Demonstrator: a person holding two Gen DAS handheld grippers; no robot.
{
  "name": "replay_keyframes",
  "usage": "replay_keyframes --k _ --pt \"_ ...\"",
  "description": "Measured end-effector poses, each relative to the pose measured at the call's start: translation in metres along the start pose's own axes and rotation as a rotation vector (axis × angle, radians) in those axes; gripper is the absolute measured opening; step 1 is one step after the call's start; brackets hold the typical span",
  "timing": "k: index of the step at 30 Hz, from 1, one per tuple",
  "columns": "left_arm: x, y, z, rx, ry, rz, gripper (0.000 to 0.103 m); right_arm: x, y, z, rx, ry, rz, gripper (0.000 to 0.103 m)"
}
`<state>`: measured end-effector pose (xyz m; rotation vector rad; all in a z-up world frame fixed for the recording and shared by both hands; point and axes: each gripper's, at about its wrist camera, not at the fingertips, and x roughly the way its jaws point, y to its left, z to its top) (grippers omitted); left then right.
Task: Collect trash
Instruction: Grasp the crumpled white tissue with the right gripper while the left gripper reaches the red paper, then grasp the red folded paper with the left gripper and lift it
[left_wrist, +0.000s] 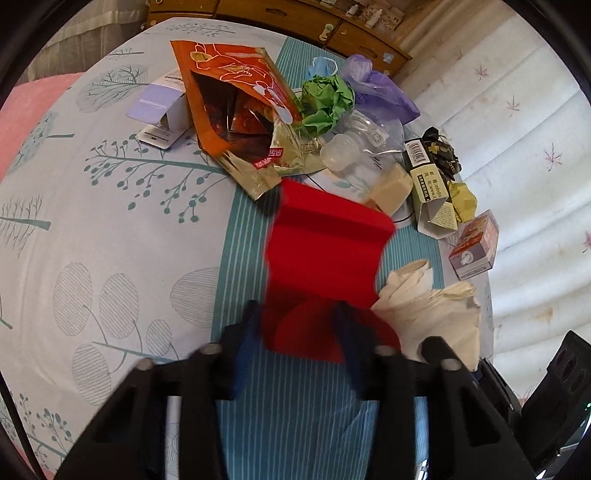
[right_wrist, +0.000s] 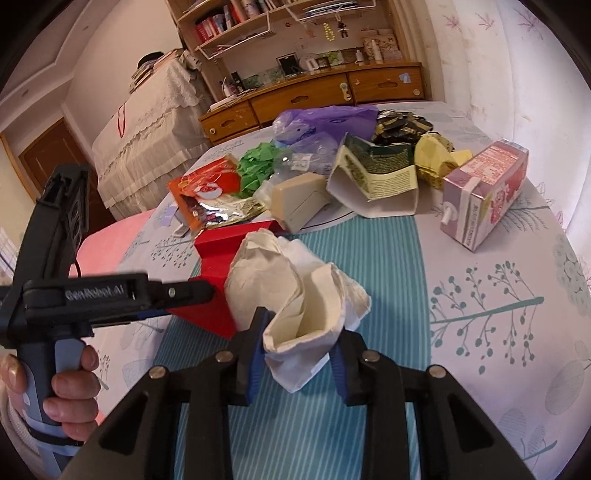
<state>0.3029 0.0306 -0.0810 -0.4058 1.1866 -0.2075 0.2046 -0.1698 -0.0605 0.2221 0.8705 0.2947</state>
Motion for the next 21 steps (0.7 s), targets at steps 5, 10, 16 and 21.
replay_keyframes --k 5,10,16,21 --pt "0.000 0.001 -0.008 0.017 -0.003 -0.015 0.004 -0.001 -0.003 0.000 0.018 -0.005 0.010 0.030" --pt "-0.029 -0.004 -0.018 0.069 -0.082 0.016 0.001 -0.015 -0.001 -0.003 0.034 -0.016 0.016 0.029" --pt "-0.069 -0.010 -0.031 0.152 -0.140 0.024 0.001 -0.047 0.004 -0.011 0.029 -0.057 0.002 0.029" --pt "-0.075 -0.015 -0.028 0.226 -0.159 -0.008 0.013 -0.060 0.003 -0.014 0.034 -0.072 -0.021 0.029"
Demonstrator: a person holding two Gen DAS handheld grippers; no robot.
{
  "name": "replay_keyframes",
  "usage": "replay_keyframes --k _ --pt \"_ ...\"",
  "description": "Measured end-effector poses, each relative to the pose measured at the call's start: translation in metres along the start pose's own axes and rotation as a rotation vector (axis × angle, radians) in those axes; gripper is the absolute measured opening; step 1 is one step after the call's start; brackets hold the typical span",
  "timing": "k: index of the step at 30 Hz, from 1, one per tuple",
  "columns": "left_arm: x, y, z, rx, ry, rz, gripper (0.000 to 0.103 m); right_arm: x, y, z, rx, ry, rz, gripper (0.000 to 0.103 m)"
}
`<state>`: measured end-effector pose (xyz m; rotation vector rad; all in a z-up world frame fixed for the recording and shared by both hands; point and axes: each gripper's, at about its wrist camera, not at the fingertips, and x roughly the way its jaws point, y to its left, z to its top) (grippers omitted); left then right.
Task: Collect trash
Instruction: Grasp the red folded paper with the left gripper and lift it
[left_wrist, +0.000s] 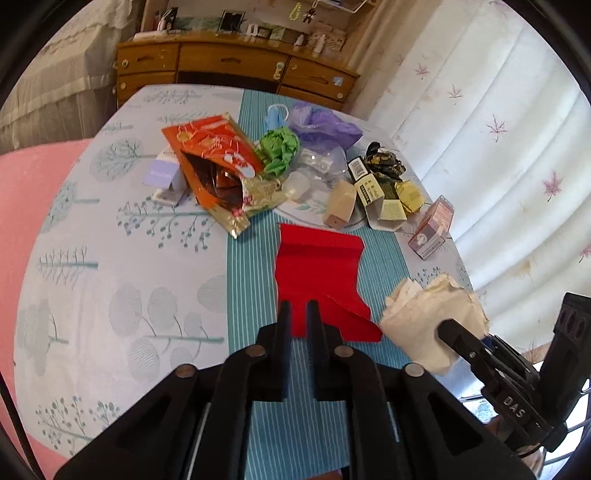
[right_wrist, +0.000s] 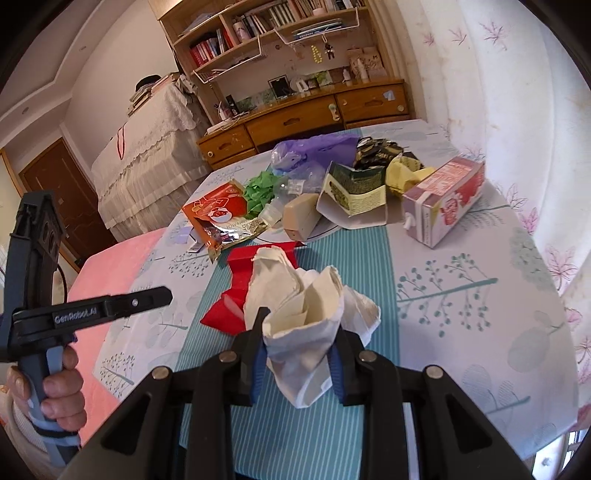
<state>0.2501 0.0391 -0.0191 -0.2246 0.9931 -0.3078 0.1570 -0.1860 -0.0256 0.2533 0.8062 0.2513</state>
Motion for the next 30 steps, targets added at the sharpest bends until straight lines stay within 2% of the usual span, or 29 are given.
replay_keyframes --k 1,2,4,7,11,13,20,24,25,26,28,30 --pt "0.004 0.000 0.004 0.025 -0.003 -0.001 0.031 -0.002 -0.001 -0.001 0.002 -0.002 -0.001 0.029" --pt "0.006 0.001 0.005 0.034 -0.001 -0.004 0.054 -0.003 0.000 -0.001 0.003 -0.005 -0.005 0.028" --pt "0.015 0.004 0.010 0.044 -0.001 -0.017 0.070 -0.002 -0.002 -0.002 0.005 -0.008 -0.012 0.028" --pt "0.032 0.011 0.021 0.036 0.006 -0.027 0.070 0.000 -0.003 -0.002 0.006 -0.010 -0.013 0.028" --pt "0.061 0.022 0.033 0.003 0.048 -0.102 0.070 0.008 -0.009 -0.002 0.014 -0.006 -0.012 0.028" --pt "0.073 0.020 0.036 0.023 0.056 -0.134 0.070 0.016 -0.012 -0.001 0.025 0.002 -0.013 0.028" --pt "0.102 0.012 0.045 0.105 0.069 -0.175 0.070 0.039 -0.020 0.002 0.047 0.023 -0.003 0.028" --pt "0.108 0.011 0.050 0.130 0.064 -0.245 0.069 0.048 -0.024 0.001 0.061 0.035 0.009 0.028" --pt "0.109 0.010 0.050 0.133 0.062 -0.267 0.062 0.050 -0.024 0.001 0.065 0.036 0.012 0.028" --pt "0.110 0.009 0.050 0.137 0.071 -0.291 0.048 0.050 -0.025 0.001 0.068 0.034 0.015 0.028" --pt "0.115 0.006 0.049 0.141 0.095 -0.308 0.034 0.050 -0.025 0.002 0.073 0.032 0.019 0.028" --pt "0.113 0.004 0.046 0.147 0.082 -0.304 0.027 0.049 -0.026 0.003 0.080 0.028 0.022 0.028"
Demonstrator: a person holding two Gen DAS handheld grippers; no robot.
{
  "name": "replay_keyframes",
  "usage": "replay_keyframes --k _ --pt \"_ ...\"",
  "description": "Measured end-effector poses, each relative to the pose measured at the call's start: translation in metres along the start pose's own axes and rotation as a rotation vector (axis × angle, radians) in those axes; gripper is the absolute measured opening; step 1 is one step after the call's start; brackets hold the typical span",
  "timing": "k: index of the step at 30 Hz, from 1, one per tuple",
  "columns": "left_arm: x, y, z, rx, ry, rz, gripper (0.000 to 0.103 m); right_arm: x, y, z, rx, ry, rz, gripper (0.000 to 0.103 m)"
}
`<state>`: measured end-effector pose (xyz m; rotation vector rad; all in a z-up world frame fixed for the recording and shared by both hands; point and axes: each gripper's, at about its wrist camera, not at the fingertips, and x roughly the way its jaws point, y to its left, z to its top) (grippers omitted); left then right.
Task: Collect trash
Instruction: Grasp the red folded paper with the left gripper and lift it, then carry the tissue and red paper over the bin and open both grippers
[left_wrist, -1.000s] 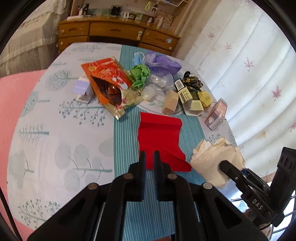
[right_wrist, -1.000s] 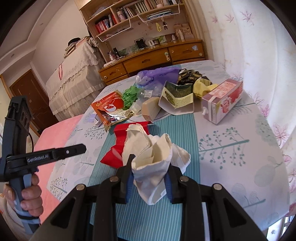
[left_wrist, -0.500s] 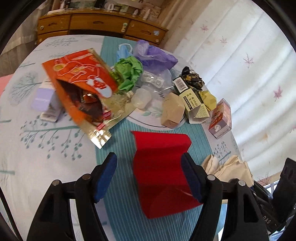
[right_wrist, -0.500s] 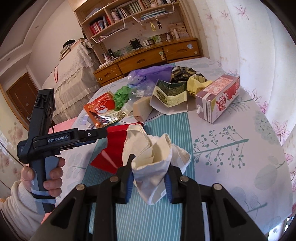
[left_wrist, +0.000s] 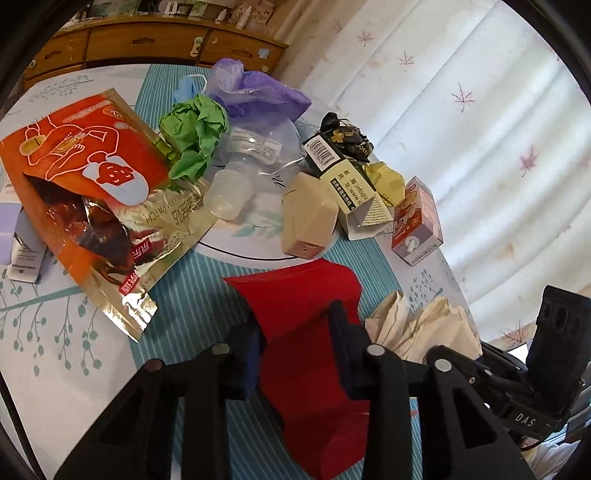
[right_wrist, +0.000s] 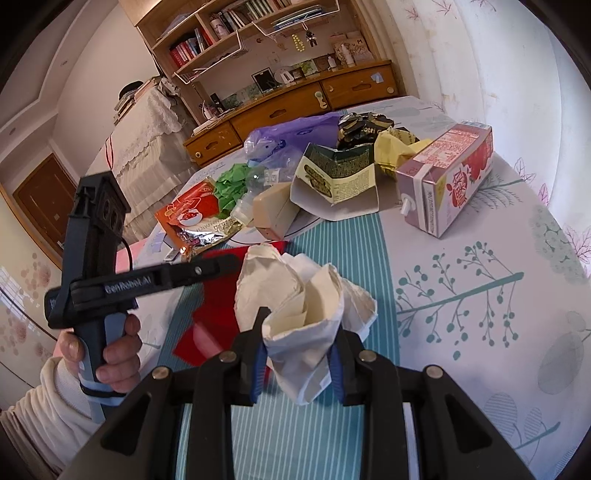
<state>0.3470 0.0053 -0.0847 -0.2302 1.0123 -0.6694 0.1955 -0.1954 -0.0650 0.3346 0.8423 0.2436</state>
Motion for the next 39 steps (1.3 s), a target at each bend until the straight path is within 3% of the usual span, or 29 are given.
replay_keyframes --k 4,7,15,23,30,39 --pt "-0.015 -0.013 -0.008 0.025 -0.028 0.034 0.009 -0.010 0.001 0.000 0.012 -0.012 -0.001 0.028" --pt "-0.038 -0.030 -0.016 0.056 -0.055 0.097 0.003 -0.024 0.004 -0.003 0.013 -0.027 -0.002 0.028" --pt "-0.119 -0.079 -0.057 0.129 -0.142 0.194 0.002 -0.086 0.031 -0.026 -0.043 -0.065 -0.013 0.028" --pt "-0.194 -0.120 -0.140 0.180 -0.166 0.211 0.002 -0.138 0.059 -0.080 -0.147 -0.043 -0.032 0.028" --pt "-0.185 -0.133 -0.221 0.238 -0.078 0.230 0.002 -0.142 0.057 -0.141 -0.182 0.049 -0.056 0.028" --pt "-0.112 -0.128 -0.298 0.315 0.069 0.249 0.002 -0.102 0.030 -0.207 -0.164 0.203 -0.090 0.028"
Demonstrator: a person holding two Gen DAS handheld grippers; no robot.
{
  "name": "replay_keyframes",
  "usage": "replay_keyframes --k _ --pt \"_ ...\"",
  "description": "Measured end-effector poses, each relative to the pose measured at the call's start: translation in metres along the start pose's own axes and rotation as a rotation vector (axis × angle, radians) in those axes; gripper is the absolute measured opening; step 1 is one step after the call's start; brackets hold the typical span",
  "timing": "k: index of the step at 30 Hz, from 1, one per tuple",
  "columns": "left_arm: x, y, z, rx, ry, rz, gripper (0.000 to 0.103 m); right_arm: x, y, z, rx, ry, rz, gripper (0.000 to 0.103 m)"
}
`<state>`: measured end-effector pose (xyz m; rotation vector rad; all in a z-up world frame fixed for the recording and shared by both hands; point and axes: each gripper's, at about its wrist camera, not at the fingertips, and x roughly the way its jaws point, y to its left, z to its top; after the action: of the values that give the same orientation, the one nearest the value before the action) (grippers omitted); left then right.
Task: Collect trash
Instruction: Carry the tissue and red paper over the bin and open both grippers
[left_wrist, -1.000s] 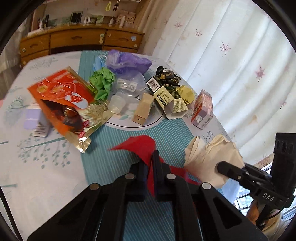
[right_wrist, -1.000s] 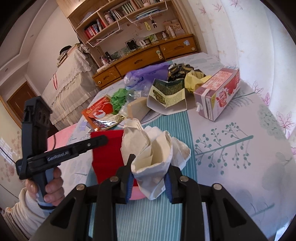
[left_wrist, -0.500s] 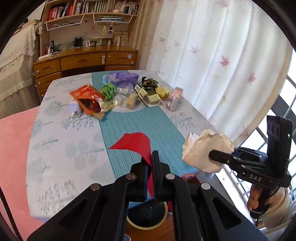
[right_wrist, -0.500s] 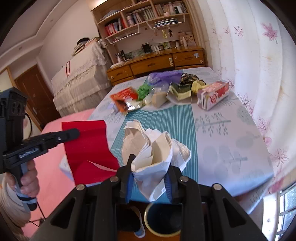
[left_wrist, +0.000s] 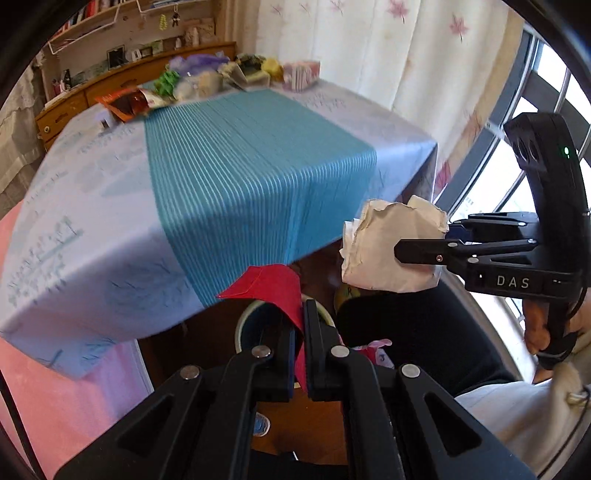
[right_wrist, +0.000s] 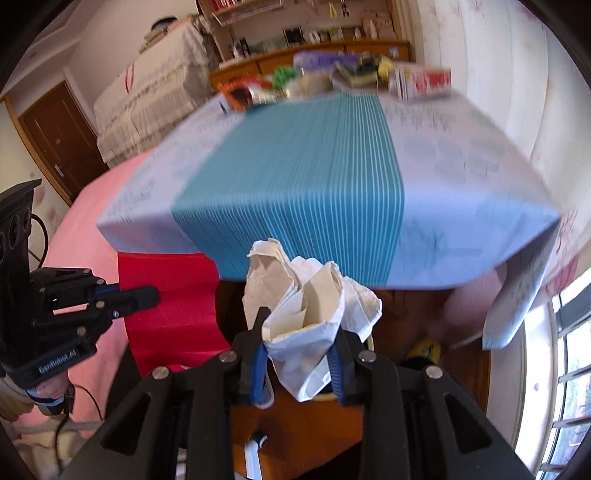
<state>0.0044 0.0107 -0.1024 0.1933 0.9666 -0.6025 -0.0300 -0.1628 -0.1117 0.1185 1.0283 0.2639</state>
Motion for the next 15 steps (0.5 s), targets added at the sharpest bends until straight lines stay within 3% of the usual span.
replay_keyframes --k 9,15 --pt "0.094 -0.008 -0.028 0.044 0.045 0.112 0.002 0.090 -0.027 -0.026 0.067 0.076 -0.016 0.028" --pt "0.161 0.003 -0.048 -0.047 0.083 0.163 0.002 0.160 -0.051 -0.047 0.170 0.122 -0.058 0.029"
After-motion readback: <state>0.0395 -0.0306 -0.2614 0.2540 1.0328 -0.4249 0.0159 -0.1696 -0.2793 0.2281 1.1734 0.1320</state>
